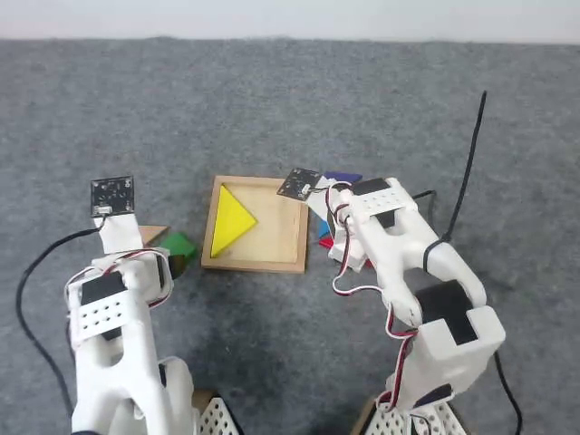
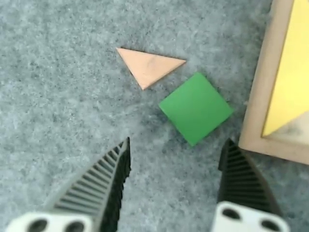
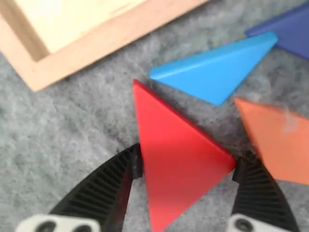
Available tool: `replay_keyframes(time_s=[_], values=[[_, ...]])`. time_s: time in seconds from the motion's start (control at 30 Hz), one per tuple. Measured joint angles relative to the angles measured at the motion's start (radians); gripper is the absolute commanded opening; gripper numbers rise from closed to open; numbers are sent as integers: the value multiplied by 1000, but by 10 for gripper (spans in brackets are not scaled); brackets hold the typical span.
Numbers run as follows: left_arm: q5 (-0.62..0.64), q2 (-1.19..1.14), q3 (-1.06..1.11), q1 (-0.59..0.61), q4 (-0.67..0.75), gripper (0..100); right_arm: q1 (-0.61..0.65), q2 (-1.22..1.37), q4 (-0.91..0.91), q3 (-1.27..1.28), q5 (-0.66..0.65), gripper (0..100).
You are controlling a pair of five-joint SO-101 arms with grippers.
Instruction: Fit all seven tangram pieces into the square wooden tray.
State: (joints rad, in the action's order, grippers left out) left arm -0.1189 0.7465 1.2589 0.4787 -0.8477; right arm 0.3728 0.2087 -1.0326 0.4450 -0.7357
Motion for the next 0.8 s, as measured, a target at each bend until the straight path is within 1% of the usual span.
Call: replay_keyframes(time_s=[0.17, 0.37, 0.43, 0.8], values=[[0, 0, 0, 0, 0, 287, 0, 0, 0, 0, 0, 292], [0, 0, 0, 0, 0, 287, -6, 0, 2, -2, -2, 128], [0, 0, 0, 0, 0, 287, -9, 0, 6, -5, -2, 95], [0, 0, 0, 0, 0, 287, -9, 0, 8, -15, 0, 87]])
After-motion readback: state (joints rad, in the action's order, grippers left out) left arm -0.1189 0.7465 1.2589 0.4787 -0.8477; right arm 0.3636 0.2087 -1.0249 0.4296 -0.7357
